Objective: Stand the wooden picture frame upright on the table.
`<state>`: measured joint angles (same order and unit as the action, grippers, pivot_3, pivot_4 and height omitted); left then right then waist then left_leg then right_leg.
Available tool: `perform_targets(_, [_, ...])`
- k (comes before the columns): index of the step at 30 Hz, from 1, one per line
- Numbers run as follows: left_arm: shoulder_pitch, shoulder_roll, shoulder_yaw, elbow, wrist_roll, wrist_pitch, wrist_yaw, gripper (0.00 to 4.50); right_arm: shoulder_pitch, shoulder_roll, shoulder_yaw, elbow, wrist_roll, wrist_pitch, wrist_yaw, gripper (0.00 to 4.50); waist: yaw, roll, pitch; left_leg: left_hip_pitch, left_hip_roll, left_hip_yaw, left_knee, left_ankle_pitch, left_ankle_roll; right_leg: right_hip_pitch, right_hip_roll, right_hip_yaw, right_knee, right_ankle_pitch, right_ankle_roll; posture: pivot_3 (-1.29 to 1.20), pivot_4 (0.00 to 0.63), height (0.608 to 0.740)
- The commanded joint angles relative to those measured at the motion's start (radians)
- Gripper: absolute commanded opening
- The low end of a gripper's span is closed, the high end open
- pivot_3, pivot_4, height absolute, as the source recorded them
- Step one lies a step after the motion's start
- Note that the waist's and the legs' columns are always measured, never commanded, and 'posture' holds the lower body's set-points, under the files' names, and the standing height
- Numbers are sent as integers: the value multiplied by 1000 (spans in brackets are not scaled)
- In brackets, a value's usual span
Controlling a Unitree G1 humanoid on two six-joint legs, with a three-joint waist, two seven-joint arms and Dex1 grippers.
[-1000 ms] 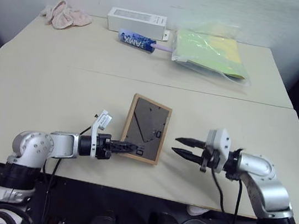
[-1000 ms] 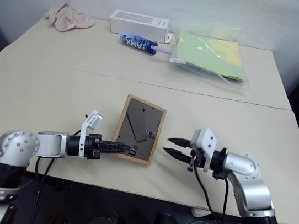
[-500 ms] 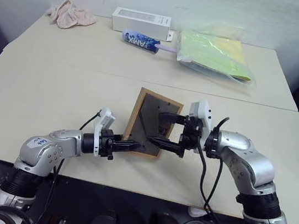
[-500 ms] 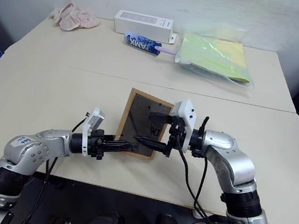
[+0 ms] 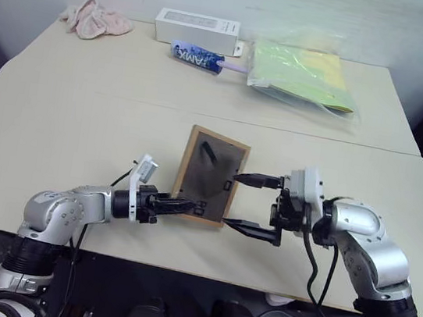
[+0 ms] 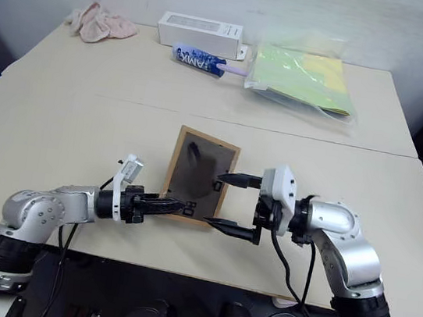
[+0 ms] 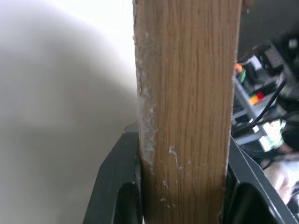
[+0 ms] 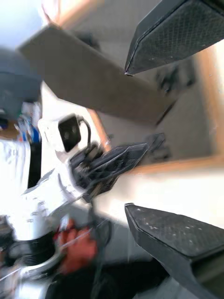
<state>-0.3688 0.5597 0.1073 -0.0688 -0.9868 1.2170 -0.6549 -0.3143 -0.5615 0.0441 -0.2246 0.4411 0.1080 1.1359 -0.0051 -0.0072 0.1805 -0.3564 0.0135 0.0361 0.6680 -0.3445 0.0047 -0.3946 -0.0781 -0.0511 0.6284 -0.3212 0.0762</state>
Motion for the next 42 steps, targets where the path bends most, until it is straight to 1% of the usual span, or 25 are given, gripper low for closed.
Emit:
perform_targets(1, [-75, 20, 99, 49, -148, 271, 45, 1295, -15, -6, -73, 110, -116, -367, 19, 4484, 1, 0, 0, 0, 0, 0, 0, 0, 0, 0, 0, 0, 0, 0, 0, 0, 150, 740])
perform_targets(2, [-99, 46, 87, 94, -187, 341, 62, 1295, -27, -11, -75, 149, -156, -462, 19, 4484, 1, 0, 0, 0, 0, 0, 1, 0, 0, 0, 0, 0, 0, 0, 0, 0, 150, 740])
perform_targets(3, [-122, 78, 63, 138, -244, 381, 74, 1295, -50, -16, -72, 206, -223, -597, 2, 4484, 0, 0, 0, 0, 0, 0, 1, 0, 0, 0, 0, 0, 1, 0, 0, 0, 150, 740])
perform_targets(5, [-156, 133, 6, 208, -368, 397, 99, 1295, -94, -22, -56, 314, -338, -798, -42, 4484, -8, 0, 0, 1, 0, 0, 1, 1, -1, 0, 0, 1, 2, 0, 0, 0, 150, 740])
perform_targets(6, [-169, 153, -22, 239, -430, 397, 116, 1295, -123, -22, -52, 368, -421, -908, -90, 4484, -12, -1, 0, 1, -1, 0, 0, 1, -1, 0, 0, 1, 2, 0, 0, 0, 150, 740])
perform_targets(7, [-182, 165, -44, 268, -485, 397, 140, 1295, -143, -12, -41, 409, -435, -968, -104, 4484, -16, -1, 0, 1, 0, 0, 0, 1, -2, 0, 0, 1, 2, 0, 0, 0, 150, 740])
perform_targets(8, [-195, 172, -62, 295, -537, 397, 165, 1295, -163, -8, -32, 447, -486, -1035, -140, 4484, -20, -1, 1, 1, 0, 0, 0, 2, -2, 0, 0, 1, 2, 0, 0, 0, 150, 740])
perform_targets(9, [-205, 177, -77, 315, -589, 397, 189, 1295, -187, -1, -37, 485, -570, -1114, -198, 4484, -22, -1, 1, 1, 0, 0, 0, 2, -2, 0, 0, 1, 2, 0, 0, 0, 150, 740])
perform_targets(11, [-224, 176, -91, 354, -681, 397, 245, 1295, -213, 20, -12, 549, -610, -1170, -256, 4484, -23, -1, 1, 1, 0, 0, 1, 2, -3, 0, 0, 1, 2, 0, 0, 0, 150, 740])
perform_targets(13, [-243, 191, -138, 384, -774, 397, 301, 1295, -240, 40, -2, 611, -785, -1257, -369, 4484, -23, -1, 1, 1, 0, 0, 1, 3, -3, 0, 0, 0, 3, 0, 0, 0, 150, 740])
perform_targets(17, [-247, 246, -232, 360, -962, 355, 390, 1295, -269, 89, 20, 685, -915, -1301, -543, 4484, -27, -1, 1, 1, 0, 0, 2, 3, -4, -1, 0, 1, 9, 0, 0, 0, 150, 740])
perform_targets(19, [-252, 260, -258, 359, -985, 342, 392, 1295, -281, 97, 30, 713, -976, -1308, -625, 4117, -26, -1, 1, 1, 0, 0, 2, 3, -4, -2, 0, 1, 9, 0, -1, 0, 150, 740])
perform_targets(21, [-256, 269, -270, 357, -985, 337, 386, 1295, -289, 101, 30, 726, -1018, -1320, -706, 3572, -26, -1, 1, 1, 0, 0, 4, 3, -4, -1, 0, 1, 9, 0, -1, 0, 150, 740])
perform_targets(26, [-249, 265, -259, 357, -985, 307, 399, 1295, -289, 73, 52, 740, -1067, -1318, -824, 1787, -26, -1, 1, 1, 0, 0, 5, 3, -4, -1, 1, 1, 9, -1, -1, 0, 150, 740])
perform_targets(27, [-249, 263, -251, 356, -985, 302, 400, 1645, -289, 70, 58, 746, -1058, -1310, -833, 1551, -26, -1, 1, 1, 0, 0, 5, 3, -4, -1, 1, 1, 9, -1, -1, 0, 150, 740])
perform_targets(28, [-247, 257, -238, 354, -985, 290, 411, 2044, -292, 65, 61, 744, -1064, -1309, -853, 1542, -26, -1, 1, 1, 0, 0, 5, 3, -4, -1, 1, 1, 9, -1, -1, 0, 150, 740])
perform_targets(29, [-246, 253, -229, 353, -985, 282, 420, 2299, -295, 61, 66, 744, -1068, -1307, -869, 1479, -25, -1, 1, 1, 0, 0, 5, 3, -4, -1, 1, 1, 9, -1, -1, 0, 150, 740])
perform_targets(30, [-249, 249, -211, 347, -985, 277, 411, 2583, -300, 60, 69, 742, -1063, -1305, -883, 1317, -26, -1, 1, 1, 0, 0, 6, 3, -4, -1, 1, 1, 9, -1, -1, 0, 150, 740])
perform_targets(33, [-245, 250, -159, 315, -985, 260, 401, 3551, -315, 59, 82, 746, -1035, -1289, -905, 1270, -27, -1, 1, 1, 0, 0, 6, 3, -4, -1, 1, 1, 9, -1, -1, 0, 150, 740])
perform_targets(36, [-186, 297, -96, 229, -985, 199, 473, 4499, -319, 54, 102, 746, -976, -1270, -894, 1270, -31, -1, 1, 1, 1, 0, 6, 4, -5, -2, 1, 1, 9, -1, -1, 0, 150, 740])
perform_targets(38, [-107, 359, -23, 158, -966, 131, 535, 4500, -314, 48, 125, 742, -889, -1258, -858, 1270, -41, -1, 1, 1, 1, 0, 5, 4, -5, -2, 1, 2, 9, -1, -1, 0, 150, 740])
perform_targets(40, [-53, 389, 25, 135, -946, 83, 562, 4500, -308, 37, 150, 736, -820, -1247, -824, 1270, -44, -1, 1, 1, 1, 0, 4, 4, -5, -2, 1, 2, 9, -1, -2, 0, 150, 740])
perform_targets(42, [30, 384, 138, 62, -700, -85, 436, 4500, -280, 27, 181, 715, -671, -1190, -740, 1270, -43, 0, 1, 1, 1, 0, 4, 4, -5, -2, 1, 1, 8, -1, -2, 0, 150, 740])
